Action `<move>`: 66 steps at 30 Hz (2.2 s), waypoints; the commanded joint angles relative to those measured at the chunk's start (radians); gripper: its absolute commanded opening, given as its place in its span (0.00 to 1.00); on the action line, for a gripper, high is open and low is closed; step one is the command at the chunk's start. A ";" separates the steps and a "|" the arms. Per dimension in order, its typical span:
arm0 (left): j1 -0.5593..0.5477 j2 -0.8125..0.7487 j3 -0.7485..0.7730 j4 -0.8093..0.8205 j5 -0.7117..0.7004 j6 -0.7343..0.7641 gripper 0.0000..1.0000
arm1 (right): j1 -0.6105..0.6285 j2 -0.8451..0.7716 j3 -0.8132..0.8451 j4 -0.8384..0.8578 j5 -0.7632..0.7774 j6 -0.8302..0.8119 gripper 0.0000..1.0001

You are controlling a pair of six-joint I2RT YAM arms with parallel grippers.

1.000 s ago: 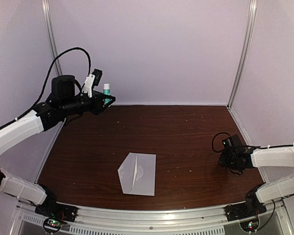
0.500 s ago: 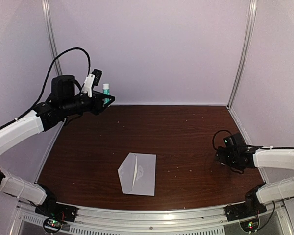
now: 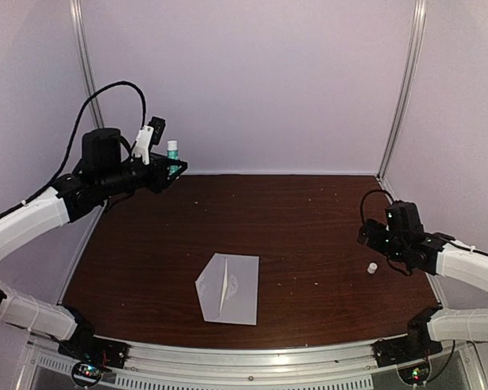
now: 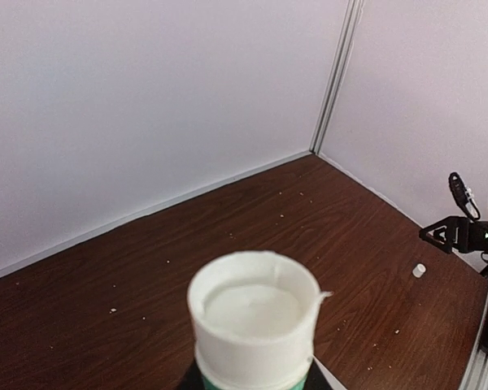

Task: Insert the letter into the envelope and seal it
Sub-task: Place the solid glue cap at the center of the board.

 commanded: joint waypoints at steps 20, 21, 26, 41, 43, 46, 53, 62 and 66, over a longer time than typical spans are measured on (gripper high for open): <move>-0.090 -0.002 -0.083 0.290 0.237 -0.117 0.00 | 0.114 -0.091 0.159 0.466 -0.749 -0.185 0.90; -0.113 0.005 -0.092 0.306 0.217 -0.124 0.00 | 0.140 -0.080 0.173 0.468 -0.749 -0.188 0.89; -0.227 0.058 -0.089 0.388 0.155 -0.186 0.00 | 0.294 -0.018 0.240 0.475 -0.739 -0.220 0.84; -0.299 0.120 -0.085 0.551 0.235 -0.428 0.00 | 0.528 0.147 0.287 0.606 -0.835 -0.225 0.65; -0.302 0.120 -0.087 0.553 0.245 -0.431 0.00 | 0.532 0.157 0.289 0.637 -0.823 -0.216 0.62; -0.314 0.121 -0.094 0.565 0.259 -0.442 0.00 | 0.538 0.183 0.298 0.693 -0.823 -0.199 0.60; -0.344 0.112 -0.078 0.497 0.297 -0.341 0.00 | 0.544 0.193 0.406 0.544 -0.701 -0.236 0.57; -0.373 0.129 -0.060 0.395 0.314 -0.221 0.00 | 0.549 0.239 0.501 0.511 -0.726 -0.220 0.52; -0.382 0.146 -0.047 0.378 0.310 -0.203 0.00 | 0.567 0.281 0.535 0.513 -0.729 -0.226 0.49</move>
